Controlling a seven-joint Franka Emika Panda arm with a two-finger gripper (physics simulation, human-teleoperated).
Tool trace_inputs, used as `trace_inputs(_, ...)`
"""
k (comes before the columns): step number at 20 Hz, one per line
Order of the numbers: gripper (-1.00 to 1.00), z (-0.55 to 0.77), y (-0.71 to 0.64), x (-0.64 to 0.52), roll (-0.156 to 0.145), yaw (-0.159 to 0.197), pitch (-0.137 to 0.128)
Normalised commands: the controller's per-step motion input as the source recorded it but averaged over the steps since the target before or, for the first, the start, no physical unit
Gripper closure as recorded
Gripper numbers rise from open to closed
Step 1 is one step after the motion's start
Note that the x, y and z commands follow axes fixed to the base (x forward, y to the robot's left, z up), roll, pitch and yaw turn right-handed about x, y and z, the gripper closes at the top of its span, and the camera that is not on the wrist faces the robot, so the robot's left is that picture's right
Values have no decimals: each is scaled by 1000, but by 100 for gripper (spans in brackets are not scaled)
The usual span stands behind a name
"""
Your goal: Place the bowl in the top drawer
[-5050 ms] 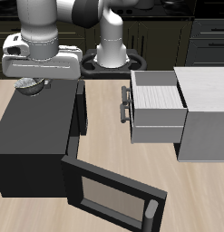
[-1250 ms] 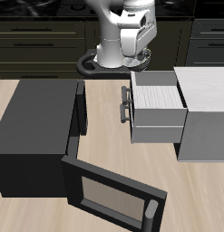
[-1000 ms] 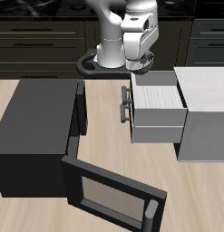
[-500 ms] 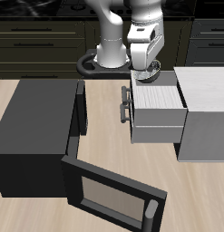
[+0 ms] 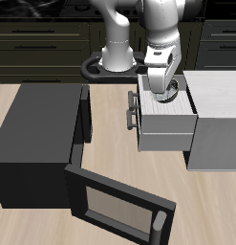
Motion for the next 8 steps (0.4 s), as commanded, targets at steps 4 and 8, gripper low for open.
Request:
trace_inputs(4,100,-278,84,24,17,-15,54)
trace_inputs(8,100,-267,-16,24,1,-71,54)
